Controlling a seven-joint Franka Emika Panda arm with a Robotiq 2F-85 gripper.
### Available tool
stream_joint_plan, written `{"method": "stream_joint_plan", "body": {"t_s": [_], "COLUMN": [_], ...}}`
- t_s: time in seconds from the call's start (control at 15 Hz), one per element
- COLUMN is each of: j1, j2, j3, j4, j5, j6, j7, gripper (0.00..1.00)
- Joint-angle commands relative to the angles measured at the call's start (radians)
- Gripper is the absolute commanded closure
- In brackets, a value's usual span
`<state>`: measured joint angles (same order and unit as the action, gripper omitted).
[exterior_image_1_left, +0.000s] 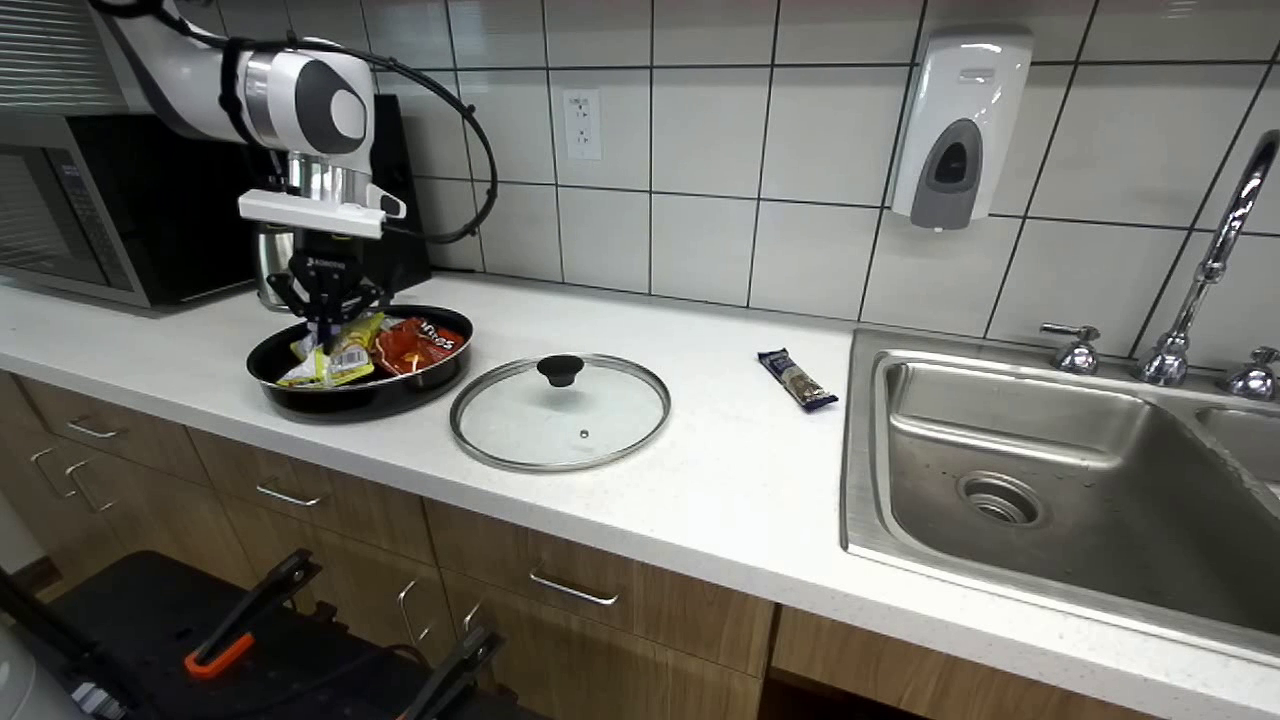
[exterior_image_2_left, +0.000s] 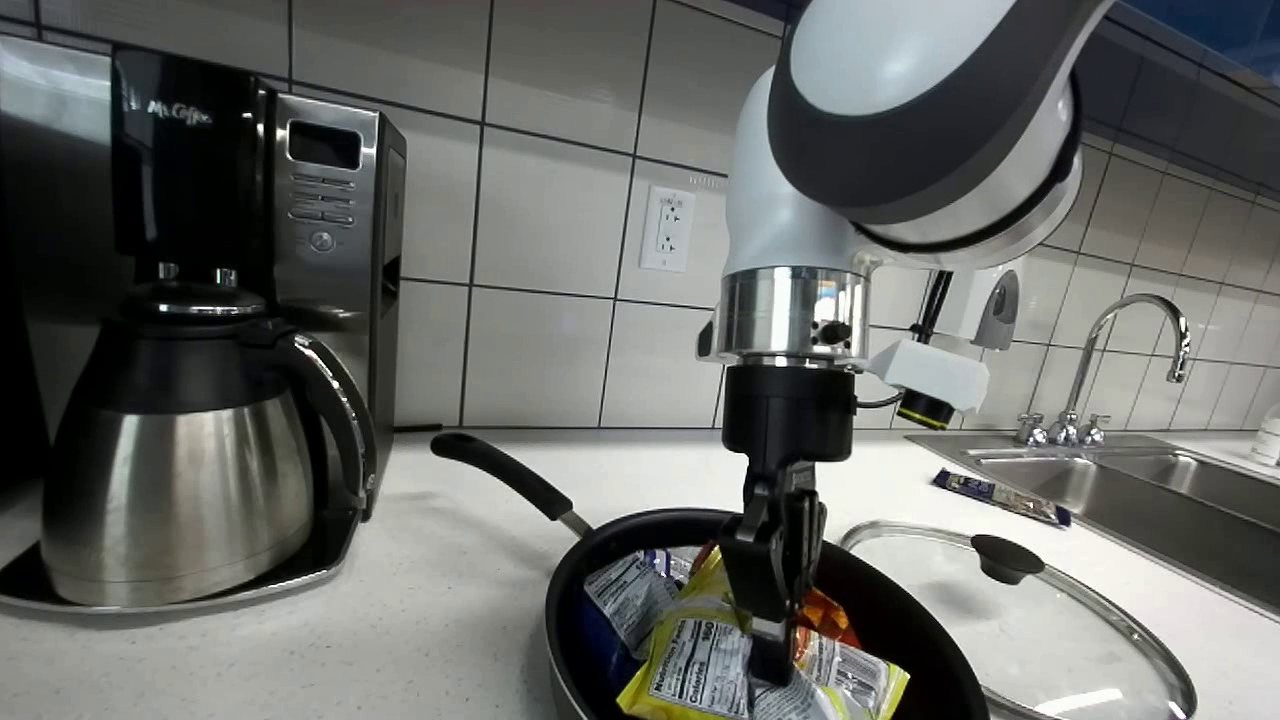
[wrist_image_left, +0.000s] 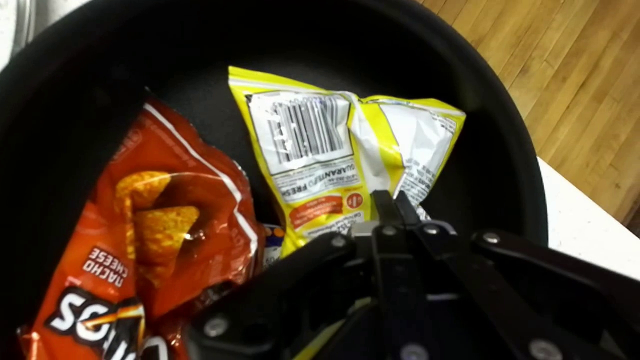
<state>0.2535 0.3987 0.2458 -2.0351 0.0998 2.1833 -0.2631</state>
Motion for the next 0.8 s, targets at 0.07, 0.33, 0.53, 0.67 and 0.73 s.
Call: {"method": "stream_joint_plan", "body": {"t_s": [0.07, 0.33, 0.53, 0.67, 0.73], "j1": [-0.028, -0.030, -0.029, -0.031, -0.036], "j2": [-0.017, -0.028, -0.035, -0.045, -0.055], "j3": [0.031, 0.032, 0.031, 0.032, 0.039], "j4": [0.004, -0.002, -0.004, -0.007, -0.010], "j5": [0.017, 0.019, 0.017, 0.021, 0.033], "j6": [-0.007, -0.004, -0.003, 0.002, 0.005], "j7": [-0.054, -0.066, -0.065, -0.070, -0.086], "gripper": [0.61, 0.31, 0.10, 0.00, 0.00]}}
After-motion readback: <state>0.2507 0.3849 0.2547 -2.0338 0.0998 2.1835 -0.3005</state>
